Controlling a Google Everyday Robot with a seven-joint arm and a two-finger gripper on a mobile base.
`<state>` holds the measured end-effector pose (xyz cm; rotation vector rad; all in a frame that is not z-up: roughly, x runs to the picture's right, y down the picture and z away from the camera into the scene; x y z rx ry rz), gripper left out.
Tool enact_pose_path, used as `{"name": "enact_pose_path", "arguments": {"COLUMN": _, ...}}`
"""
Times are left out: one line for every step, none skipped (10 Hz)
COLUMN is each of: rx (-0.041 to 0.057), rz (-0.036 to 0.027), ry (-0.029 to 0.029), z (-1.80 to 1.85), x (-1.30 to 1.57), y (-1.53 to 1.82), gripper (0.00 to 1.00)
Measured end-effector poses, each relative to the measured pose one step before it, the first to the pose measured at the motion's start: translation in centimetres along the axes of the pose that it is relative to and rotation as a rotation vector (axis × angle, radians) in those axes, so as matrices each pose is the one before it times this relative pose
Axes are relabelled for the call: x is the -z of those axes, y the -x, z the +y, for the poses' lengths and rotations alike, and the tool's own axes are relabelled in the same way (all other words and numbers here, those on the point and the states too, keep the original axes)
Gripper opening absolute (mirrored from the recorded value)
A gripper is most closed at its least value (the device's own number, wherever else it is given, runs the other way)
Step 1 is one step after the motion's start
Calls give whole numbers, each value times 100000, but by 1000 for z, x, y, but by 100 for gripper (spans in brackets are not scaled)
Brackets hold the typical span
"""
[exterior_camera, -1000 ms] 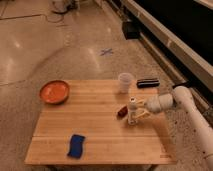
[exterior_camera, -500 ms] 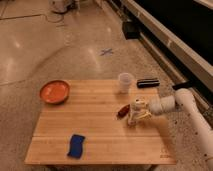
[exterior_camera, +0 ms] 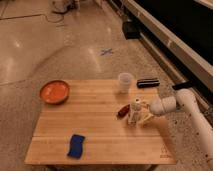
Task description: Stand the bottle upright
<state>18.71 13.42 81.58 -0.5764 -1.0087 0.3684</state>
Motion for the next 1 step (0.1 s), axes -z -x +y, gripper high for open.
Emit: {"name": "enact_pose_path", "arguments": {"rx": 404, "rz": 1510, "ry": -110, "z": 90, "x": 313, "y": -206, "gripper": 74}}
